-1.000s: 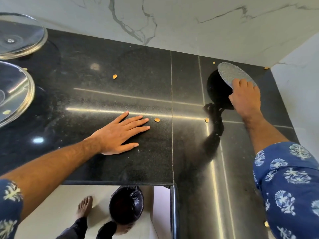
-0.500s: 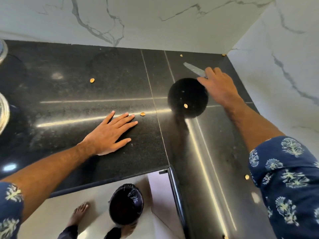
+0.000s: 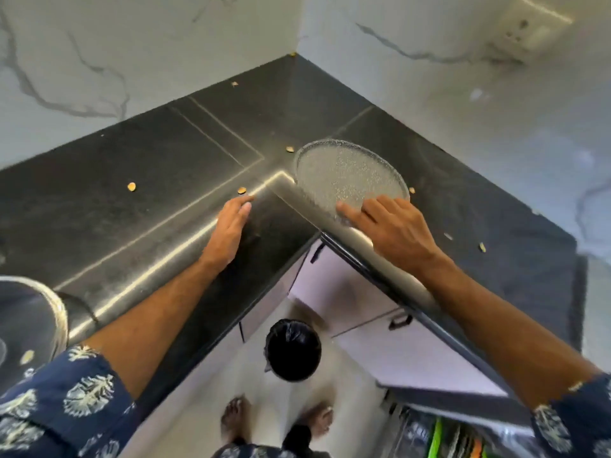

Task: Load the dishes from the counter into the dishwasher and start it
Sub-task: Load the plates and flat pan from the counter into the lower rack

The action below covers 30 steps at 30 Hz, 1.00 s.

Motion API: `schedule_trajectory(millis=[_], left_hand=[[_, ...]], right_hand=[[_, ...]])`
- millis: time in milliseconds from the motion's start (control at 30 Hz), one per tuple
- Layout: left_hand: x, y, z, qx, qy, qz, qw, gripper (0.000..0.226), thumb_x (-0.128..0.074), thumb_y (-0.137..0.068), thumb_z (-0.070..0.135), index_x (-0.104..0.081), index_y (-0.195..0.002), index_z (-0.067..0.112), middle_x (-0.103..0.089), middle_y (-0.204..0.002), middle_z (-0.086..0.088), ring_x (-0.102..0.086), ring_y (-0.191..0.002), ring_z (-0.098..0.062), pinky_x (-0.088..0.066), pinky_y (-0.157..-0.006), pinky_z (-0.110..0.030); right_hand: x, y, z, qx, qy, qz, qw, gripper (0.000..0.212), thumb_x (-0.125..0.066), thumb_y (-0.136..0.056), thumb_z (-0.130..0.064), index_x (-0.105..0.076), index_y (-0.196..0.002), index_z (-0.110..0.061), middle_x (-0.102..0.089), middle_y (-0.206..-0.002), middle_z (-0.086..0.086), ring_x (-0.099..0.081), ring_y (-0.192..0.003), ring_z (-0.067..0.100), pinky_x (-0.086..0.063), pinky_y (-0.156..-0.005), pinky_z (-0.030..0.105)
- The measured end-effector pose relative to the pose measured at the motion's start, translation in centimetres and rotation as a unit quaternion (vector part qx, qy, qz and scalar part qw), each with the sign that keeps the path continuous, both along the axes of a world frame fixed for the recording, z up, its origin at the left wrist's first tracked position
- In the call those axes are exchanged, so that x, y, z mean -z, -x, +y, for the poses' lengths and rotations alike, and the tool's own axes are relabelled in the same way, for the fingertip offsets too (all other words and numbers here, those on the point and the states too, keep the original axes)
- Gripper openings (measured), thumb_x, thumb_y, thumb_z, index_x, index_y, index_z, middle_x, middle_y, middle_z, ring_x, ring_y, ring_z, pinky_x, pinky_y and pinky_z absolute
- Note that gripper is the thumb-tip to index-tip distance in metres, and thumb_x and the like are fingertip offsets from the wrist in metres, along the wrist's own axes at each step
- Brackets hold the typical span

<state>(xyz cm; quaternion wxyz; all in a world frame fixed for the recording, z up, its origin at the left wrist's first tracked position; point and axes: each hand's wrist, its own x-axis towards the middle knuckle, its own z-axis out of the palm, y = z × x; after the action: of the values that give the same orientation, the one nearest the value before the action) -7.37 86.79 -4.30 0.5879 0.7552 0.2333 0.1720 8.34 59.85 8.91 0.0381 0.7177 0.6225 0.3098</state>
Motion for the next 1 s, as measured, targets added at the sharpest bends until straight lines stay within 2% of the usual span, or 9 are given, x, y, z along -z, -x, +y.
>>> schedule_trajectory(millis=[67,167,367,500,600,700,767,833,1000], left_hand=[[-2.7,-1.2,-3.1,0.057,0.181,-0.042,0.981,0.059,-0.035,-0.101,0.054,-0.049,-0.143,0.016,-0.052,-0.145,-0.006,-0.06,-0.116,-0.013,-0.053,-0.095,-0.032],[-6.3,-2.9,-8.5,0.187,0.348,-0.026,0.918,0.063,-0.036,-0.101,0.053,-0.044,-0.146,0.01,-0.06,-0.133,-0.016,-0.067,-0.103,-0.032,-0.06,-0.076,-0.046],[-8.4,-3.2,-23.2,0.401,0.25,0.063,0.879,0.042,-0.061,-0.089,0.022,-0.059,-0.13,0.011,-0.068,-0.114,-0.01,-0.066,-0.097,-0.028,-0.062,-0.072,-0.041],[-6.7,0.0,-33.5,0.463,0.198,0.084,0.86,0.048,-0.059,-0.088,0.017,-0.052,-0.134,0.01,-0.065,-0.12,-0.011,-0.065,-0.107,-0.026,-0.056,-0.088,-0.05],[-4.2,3.6,-40.9,0.489,0.148,0.119,0.851,0.064,-0.067,-0.079,0.027,-0.046,-0.137,0.008,-0.06,-0.121,-0.013,-0.061,-0.105,-0.027,-0.054,-0.085,-0.048],[-2.1,7.1,-49.5,0.556,0.045,0.128,0.82,0.059,-0.067,-0.073,0.037,-0.048,-0.124,0.014,-0.058,-0.106,-0.007,-0.058,-0.096,-0.028,-0.055,-0.068,-0.04],[-1.2,9.0,-54.3,0.604,-0.012,0.129,0.786,0.04,-0.06,-0.08,0.025,-0.051,-0.118,0.019,-0.058,-0.104,-0.005,-0.056,-0.099,-0.028,-0.05,-0.078,-0.044],[0.2,10.8,-59.0,0.656,-0.046,0.133,0.742,0.035,-0.059,-0.082,0.021,-0.053,-0.116,0.02,-0.058,-0.108,-0.009,-0.055,-0.102,-0.026,-0.045,-0.089,-0.046],[2.5,13.1,-67.0,0.688,-0.084,0.192,0.695,0.035,-0.057,-0.097,-0.001,-0.05,-0.125,0.018,-0.06,-0.11,0.007,-0.061,-0.095,0.008,-0.044,-0.087,-0.016]], right_hand=[[0.0,3.6,-4.5,0.005,-0.007,-0.008,1.0,0.036,-0.054,-0.096,-0.006,-0.065,-0.128,-0.02,-0.055,-0.082,0.002,-0.048,-0.067,0.02,-0.04,-0.056,0.033],[0.2,8.4,-11.3,0.028,0.004,-0.01,1.0,0.047,-0.057,-0.091,0.0,-0.059,-0.131,-0.023,-0.053,-0.08,0.002,-0.045,-0.066,0.018,-0.038,-0.056,0.031],[1.2,17.8,-25.4,0.144,0.089,-0.003,0.986,0.055,-0.032,-0.093,0.006,-0.055,-0.132,-0.026,-0.048,-0.088,0.003,-0.045,-0.072,0.019,-0.042,-0.061,0.033],[4.6,25.7,-35.7,0.341,0.012,0.109,0.934,0.057,-0.056,-0.08,-0.01,-0.051,-0.135,-0.024,-0.05,-0.117,0.005,-0.049,-0.099,0.026,-0.041,-0.085,0.041],[7.8,33.5,-43.0,0.534,-0.284,0.239,0.76,0.07,-0.059,-0.064,-0.006,-0.057,-0.131,-0.023,-0.047,-0.132,0.001,-0.045,-0.118,0.026,-0.033,-0.096,0.036],[9.9,40.0,-49.1,0.465,-0.657,0.446,0.391,0.051,-0.053,-0.075,-0.007,-0.057,-0.125,-0.019,-0.055,-0.128,0.001,-0.058,-0.107,0.022,-0.05,-0.092,0.04],[10.8,42.6,-51.8,0.351,-0.748,0.546,0.137,0.035,-0.058,-0.093,-0.032,-0.061,-0.123,-0.015,-0.065,-0.119,0.01,-0.066,-0.092,0.022,-0.055,-0.08,0.036],[12.2,45.3,-54.3,0.308,-0.73,0.607,0.063,0.039,-0.052,-0.101,-0.04,-0.063,-0.126,-0.013,-0.071,-0.118,0.008,-0.07,-0.101,0.024,-0.057,-0.084,0.036],[15.2,50.6,-59.2,0.324,-0.691,0.645,0.034,0.035,-0.06,-0.093,-0.007,-0.057,-0.126,0.001,-0.068,-0.121,0.02,-0.066,-0.11,0.038,-0.057,-0.092,0.041]])
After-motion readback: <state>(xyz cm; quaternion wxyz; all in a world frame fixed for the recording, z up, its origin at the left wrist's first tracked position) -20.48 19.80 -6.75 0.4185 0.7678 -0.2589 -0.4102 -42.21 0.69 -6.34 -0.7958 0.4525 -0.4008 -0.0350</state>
